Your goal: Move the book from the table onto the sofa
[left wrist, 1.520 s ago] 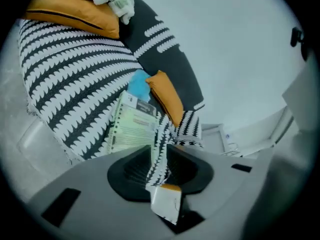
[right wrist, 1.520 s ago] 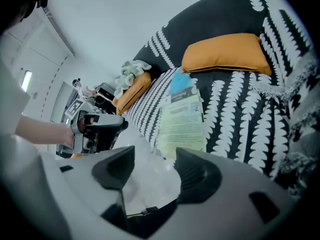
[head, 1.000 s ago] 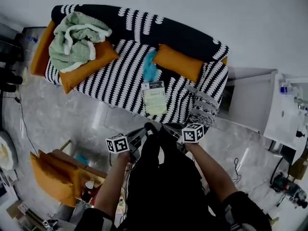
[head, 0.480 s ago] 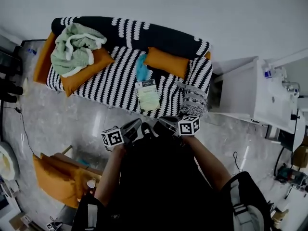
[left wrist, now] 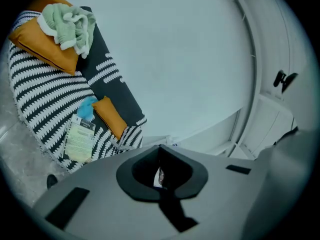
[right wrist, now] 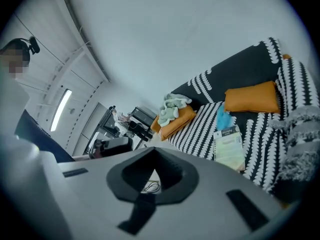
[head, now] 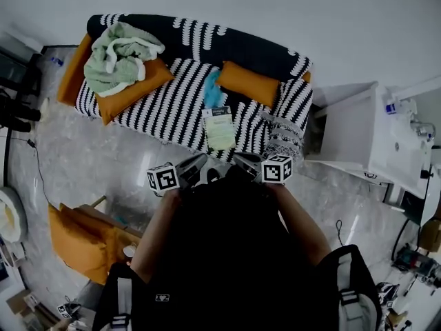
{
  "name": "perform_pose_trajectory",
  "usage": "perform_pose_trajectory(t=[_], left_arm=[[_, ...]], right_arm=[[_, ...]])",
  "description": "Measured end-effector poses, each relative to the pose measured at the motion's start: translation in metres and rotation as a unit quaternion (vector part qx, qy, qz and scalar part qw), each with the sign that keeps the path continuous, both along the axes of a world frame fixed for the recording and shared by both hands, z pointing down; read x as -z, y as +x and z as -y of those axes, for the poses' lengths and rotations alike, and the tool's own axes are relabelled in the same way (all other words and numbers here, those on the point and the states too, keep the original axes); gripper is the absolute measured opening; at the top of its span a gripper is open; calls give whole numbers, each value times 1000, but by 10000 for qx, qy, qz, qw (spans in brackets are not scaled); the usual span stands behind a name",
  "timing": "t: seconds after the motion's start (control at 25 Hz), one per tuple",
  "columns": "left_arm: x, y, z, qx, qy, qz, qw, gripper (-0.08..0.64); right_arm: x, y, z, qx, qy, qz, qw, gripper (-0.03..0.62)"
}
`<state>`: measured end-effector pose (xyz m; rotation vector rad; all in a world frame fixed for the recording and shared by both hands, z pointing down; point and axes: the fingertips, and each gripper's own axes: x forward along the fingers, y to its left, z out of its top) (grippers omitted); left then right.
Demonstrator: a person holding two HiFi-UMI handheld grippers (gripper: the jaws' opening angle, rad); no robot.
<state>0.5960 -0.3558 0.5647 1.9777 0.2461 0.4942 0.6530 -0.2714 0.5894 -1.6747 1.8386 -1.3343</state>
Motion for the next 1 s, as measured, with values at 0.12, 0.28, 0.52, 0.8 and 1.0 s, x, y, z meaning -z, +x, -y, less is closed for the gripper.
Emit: perform_pose_trajectory(t=[0.12, 0.28, 0.52, 0.8, 1.0], left_arm=[[-5, -5, -2, -81, 6, 70, 9999, 11], [-4, -8, -5, -140, -10, 90, 9999, 11], [-5, -9, -10, -250, -98, 95, 9996, 11], [-5, -16, -13, -279, -153, 89, 9995, 11], [-10, -24, -9, -224, -56, 122, 9997, 11]], right_arm=[[-3, -7, 2, 75, -10, 39, 10000, 6], [-4, -11, 5, 87, -6, 75, 9999, 6], [-6, -16, 5, 155, -51, 93, 9998, 6], [-6, -21, 5, 151, -67, 100, 9998, 6], [-7, -27, 7, 193, -70, 102, 9997, 6]])
